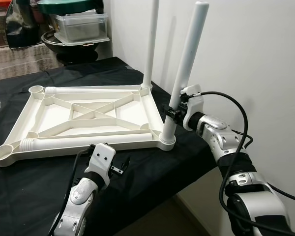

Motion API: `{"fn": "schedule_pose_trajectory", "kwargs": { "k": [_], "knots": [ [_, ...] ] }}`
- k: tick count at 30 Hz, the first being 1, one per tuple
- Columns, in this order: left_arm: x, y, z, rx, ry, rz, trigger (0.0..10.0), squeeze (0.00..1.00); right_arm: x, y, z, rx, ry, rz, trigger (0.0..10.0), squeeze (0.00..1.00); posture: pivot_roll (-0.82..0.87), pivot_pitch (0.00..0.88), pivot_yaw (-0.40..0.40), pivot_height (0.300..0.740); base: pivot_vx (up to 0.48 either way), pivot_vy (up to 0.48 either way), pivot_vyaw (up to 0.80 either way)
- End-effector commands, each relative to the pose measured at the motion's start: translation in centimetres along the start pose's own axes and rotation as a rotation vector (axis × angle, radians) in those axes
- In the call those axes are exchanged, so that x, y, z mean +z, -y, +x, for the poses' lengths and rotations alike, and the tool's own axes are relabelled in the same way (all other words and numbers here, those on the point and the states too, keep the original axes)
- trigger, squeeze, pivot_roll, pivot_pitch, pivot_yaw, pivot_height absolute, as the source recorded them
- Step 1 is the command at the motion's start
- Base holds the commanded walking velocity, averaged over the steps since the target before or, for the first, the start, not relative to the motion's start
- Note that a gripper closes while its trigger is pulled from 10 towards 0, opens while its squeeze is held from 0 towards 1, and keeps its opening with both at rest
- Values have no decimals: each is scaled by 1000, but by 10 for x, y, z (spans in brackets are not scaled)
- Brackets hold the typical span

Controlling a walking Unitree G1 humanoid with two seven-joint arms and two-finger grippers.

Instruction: Building children table

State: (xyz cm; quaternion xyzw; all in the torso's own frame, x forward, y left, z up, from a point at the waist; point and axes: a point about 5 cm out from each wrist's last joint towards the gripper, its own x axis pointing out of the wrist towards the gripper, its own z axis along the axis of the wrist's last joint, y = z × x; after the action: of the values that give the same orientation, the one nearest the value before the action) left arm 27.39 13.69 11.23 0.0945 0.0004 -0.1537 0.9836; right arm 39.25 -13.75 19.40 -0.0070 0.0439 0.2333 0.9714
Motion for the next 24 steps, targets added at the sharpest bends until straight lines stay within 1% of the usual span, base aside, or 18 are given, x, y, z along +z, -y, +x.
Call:
{"fn": "schedule_pose_trajectory", "kwargs": {
  "k": [1,2,3,4,5,8,9,10,11,12,16,17,19,20,21,22,23,24],
  "knots": [
    [-3,0,-2,-7,-11,7,10000,0,-13,1,3,-131,-54,-1,0,0,99,0,-85,740,0,0,0],
    [-4,-1,-3,-4,-13,7,10000,0,-22,-3,5,-274,-79,31,0,0,88,0,-74,740,0,0,0],
    [-4,-1,-3,-3,-15,6,10000,0,-29,-5,7,-365,-95,51,0,0,84,0,-72,740,0,0,0],
    [-4,-1,-3,-3,-15,6,10000,0,-29,-5,7,-365,-95,51,0,0,84,0,-72,740,0,0,0],
    [-5,0,-2,-9,-16,7,10000,0,-38,-11,6,-504,-124,98,0,0,80,0,-71,740,0,0,0],
    [-4,3,-1,-20,-14,8,10000,0,-47,-25,6,-591,-154,132,0,0,80,0,-72,740,0,0,0],
    [-3,5,1,-29,-12,9,10000,0,-52,-36,6,-636,-175,161,0,0,80,0,-71,740,0,0,0],
    [-2,6,3,-33,-9,10,10000,0,-55,-56,10,-631,-189,191,0,0,79,0,-67,740,0,0,0],
    [-2,6,3,-33,-9,10,10000,0,-55,-56,10,-631,-189,191,0,0,79,0,-67,740,0,0,0],
    [-1,5,5,-33,-4,11,10000,0,-54,-92,21,-480,-221,231,10000,0,79,0,-69,740,0,0,0],
    [0,4,5,-31,-3,12,10000,0,-48,-96,23,-436,-182,247,10000,0,79,0,-73,740,0,0,0],
    [-1,3,4,-29,-3,11,10000,0,-41,-93,22,-394,-131,246,10000,1000,77,0,-72,740,0,0,0],
    [-2,3,3,-25,-6,10,10000,0,-29,-77,19,-328,-55,225,10000,1000,74,0,-71,740,0,0,0],
    [-2,3,2,-25,-7,7,10000,0,-22,-71,19,-234,-22,227,10000,796,70,0,-67,740,0,0,0],
    [-2,3,2,-25,-7,7,10000,0,-22,-71,19,-234,-22,227,10000,796,70,0,-67,740,0,0,0],
    [-3,4,2,-26,-8,5,10000,0,-14,-67,19,-124,9,227,10000,0,70,0,-67,740,0,0,0],
    [-3,5,2,-27,-8,4,10000,0,-7,-59,15,-19,38,195,10000,0,65,0,-61,740,0,0,0],
    [-3,5,2,-27,-8,4,10000,0,-7,-59,15,-19,38,195,10000,0,65,0,-61,740,0,0,0]
  ]
}}
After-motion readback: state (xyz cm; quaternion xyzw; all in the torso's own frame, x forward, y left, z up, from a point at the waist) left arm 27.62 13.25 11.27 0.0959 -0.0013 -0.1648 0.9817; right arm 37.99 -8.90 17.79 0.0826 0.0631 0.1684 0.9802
